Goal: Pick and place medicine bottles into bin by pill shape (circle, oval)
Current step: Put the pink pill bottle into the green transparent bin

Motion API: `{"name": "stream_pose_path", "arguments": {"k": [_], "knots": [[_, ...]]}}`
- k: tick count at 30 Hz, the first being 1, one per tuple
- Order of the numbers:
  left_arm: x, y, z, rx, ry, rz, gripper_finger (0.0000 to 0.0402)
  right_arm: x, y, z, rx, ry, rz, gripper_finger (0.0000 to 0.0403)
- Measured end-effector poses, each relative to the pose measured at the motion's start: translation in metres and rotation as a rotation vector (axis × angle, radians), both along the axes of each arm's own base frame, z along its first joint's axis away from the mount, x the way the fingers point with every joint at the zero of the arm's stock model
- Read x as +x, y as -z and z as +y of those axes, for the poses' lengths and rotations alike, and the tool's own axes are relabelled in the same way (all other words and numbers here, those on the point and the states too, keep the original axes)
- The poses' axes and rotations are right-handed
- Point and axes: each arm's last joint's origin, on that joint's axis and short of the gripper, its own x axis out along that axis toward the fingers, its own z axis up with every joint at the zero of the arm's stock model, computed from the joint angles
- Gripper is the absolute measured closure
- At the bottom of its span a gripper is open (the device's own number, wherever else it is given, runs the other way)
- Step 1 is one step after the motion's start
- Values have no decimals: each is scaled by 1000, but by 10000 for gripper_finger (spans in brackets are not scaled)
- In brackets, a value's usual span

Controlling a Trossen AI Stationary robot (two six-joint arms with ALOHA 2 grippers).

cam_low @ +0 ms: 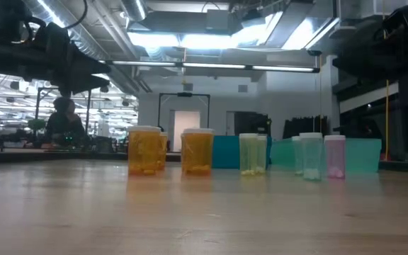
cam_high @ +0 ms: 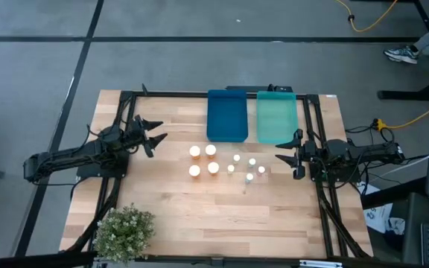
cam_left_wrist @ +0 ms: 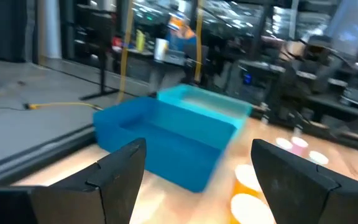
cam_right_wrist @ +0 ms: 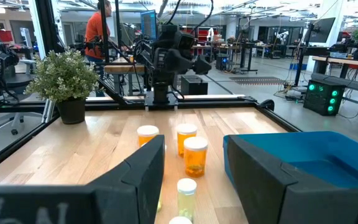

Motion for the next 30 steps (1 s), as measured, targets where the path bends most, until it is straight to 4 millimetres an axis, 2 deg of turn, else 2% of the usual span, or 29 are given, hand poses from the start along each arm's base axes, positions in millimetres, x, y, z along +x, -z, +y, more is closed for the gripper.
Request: {"name": "stream_pose_path", "arguments": {"k": [25,30], "knots": [[0,0,1,1,-23,-4,119,0,0,0,0,0,0,226],[0,0,1,47,-24,21,119,0,0,0,0,0,0,226]]}}
